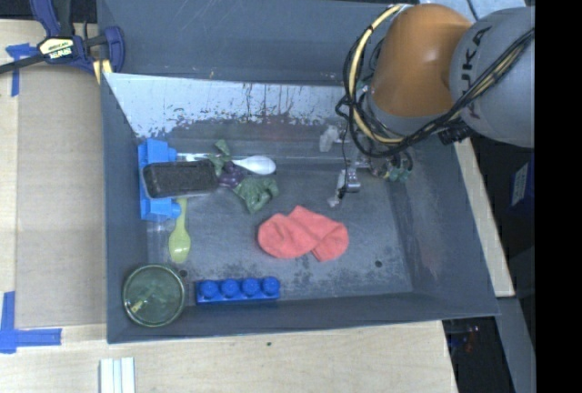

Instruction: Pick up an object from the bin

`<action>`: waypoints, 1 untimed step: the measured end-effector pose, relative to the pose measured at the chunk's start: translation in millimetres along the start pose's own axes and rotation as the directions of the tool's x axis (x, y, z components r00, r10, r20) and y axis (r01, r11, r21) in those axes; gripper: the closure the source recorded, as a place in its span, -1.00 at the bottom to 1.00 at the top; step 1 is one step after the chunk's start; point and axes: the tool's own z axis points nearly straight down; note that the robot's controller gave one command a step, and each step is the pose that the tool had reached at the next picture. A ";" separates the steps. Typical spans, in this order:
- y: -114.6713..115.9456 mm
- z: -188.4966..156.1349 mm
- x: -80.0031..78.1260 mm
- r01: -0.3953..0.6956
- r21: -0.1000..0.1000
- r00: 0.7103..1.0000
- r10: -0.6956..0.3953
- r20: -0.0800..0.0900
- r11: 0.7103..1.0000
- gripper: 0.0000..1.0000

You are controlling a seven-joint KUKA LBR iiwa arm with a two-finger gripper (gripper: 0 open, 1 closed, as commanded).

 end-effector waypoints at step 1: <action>-0.1 -4.6 -2.1 0.000 0.000 1.000 0.000 0.008 1.000 -1.00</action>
Offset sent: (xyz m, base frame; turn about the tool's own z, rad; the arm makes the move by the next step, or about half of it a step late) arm -0.0491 0.0414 -0.0644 -0.1569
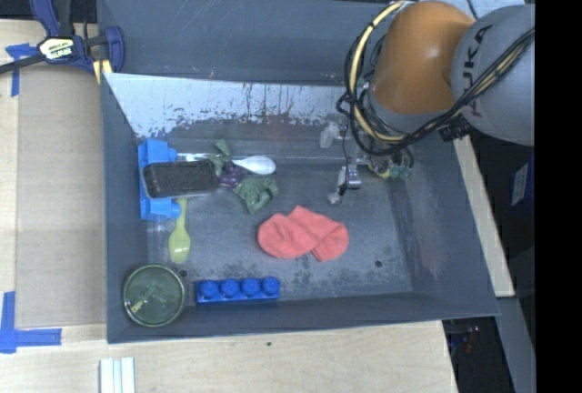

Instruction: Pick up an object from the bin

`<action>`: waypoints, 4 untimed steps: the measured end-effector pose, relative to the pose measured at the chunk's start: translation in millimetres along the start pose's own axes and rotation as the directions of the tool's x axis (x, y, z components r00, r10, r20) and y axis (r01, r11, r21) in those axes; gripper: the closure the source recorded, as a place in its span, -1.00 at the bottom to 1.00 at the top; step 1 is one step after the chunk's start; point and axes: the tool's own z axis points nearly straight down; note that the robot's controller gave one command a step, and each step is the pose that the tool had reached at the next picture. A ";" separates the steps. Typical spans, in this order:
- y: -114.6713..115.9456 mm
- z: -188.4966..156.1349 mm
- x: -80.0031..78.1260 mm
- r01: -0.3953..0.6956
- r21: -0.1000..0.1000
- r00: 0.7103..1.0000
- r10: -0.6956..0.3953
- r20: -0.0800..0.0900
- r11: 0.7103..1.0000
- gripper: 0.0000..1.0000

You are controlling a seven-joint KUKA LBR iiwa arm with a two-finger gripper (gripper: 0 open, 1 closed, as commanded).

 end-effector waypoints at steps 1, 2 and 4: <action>32.1 54.5 40.5 0.125 0.001 0.992 -0.125 0.003 0.992 -1.00; 48.3 33.8 64.8 0.207 0.000 0.978 -0.207 0.001 0.978 -1.00; 28.8 63.9 128.2 0.437 0.003 0.899 -0.437 0.007 0.899 -1.00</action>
Offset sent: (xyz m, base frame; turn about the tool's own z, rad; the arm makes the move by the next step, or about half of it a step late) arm -0.0750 0.0564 -0.0120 -0.2450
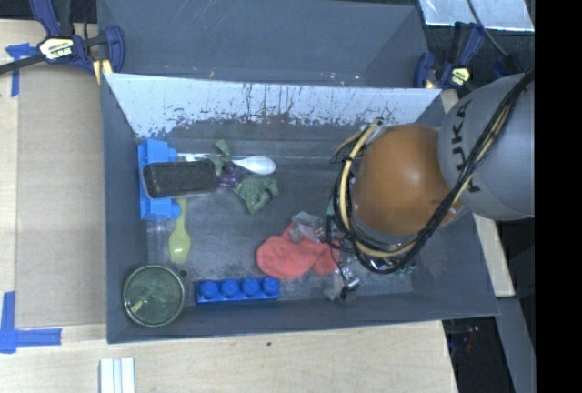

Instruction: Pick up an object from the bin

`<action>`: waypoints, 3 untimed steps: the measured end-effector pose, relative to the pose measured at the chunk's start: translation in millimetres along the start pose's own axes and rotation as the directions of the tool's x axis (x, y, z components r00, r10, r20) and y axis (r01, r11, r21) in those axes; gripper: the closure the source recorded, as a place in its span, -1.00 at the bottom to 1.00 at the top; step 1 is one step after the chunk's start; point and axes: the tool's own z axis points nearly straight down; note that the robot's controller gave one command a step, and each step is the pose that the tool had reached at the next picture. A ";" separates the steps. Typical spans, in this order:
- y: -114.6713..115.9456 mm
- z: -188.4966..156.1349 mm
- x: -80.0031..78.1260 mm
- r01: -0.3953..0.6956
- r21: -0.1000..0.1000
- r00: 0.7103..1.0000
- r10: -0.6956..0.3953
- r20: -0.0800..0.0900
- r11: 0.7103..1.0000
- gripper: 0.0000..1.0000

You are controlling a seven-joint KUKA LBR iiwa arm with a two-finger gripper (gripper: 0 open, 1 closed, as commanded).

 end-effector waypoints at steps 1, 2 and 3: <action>3.6 3.4 -24.2 -0.401 -0.001 0.916 0.401 -0.005 0.916 1.00; 3.6 3.4 -24.2 -0.401 -0.001 0.916 0.401 -0.005 0.916 1.00; 4.1 -8.3 -22.7 -0.401 -0.001 0.916 0.401 -0.009 0.916 1.00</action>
Offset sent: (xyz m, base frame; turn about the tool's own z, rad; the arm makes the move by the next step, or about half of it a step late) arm 0.0000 0.0000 0.0000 0.0000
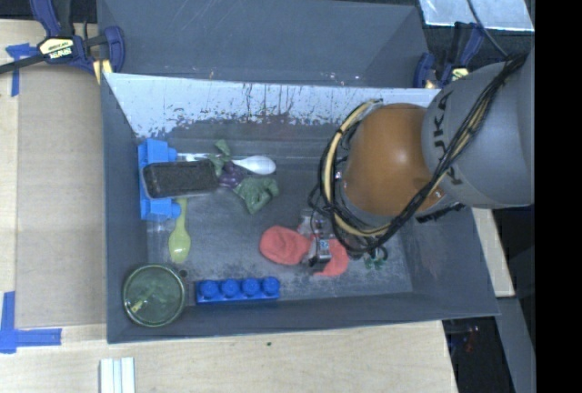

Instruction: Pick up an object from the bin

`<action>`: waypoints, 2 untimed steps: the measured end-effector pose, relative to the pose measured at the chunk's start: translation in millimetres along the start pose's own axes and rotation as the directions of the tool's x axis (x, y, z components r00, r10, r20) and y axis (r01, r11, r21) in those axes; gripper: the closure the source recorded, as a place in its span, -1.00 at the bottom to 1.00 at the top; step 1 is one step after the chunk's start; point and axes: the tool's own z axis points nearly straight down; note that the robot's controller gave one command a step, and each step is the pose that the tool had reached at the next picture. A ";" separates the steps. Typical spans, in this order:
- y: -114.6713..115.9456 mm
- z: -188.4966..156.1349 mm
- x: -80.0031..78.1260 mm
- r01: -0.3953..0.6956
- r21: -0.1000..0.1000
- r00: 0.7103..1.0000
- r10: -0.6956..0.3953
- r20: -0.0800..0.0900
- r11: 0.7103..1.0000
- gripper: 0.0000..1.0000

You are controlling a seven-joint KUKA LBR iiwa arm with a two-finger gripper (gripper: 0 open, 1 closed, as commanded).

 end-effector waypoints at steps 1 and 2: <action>-0.1 -22.9 -0.8 0.000 0.000 1.000 0.000 0.003 1.000 1.00; -0.2 -39.1 -1.2 0.000 0.000 1.000 0.000 0.005 1.000 1.00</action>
Offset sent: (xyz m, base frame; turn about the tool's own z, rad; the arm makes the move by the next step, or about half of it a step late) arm 0.0004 -0.0003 0.0529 -0.0002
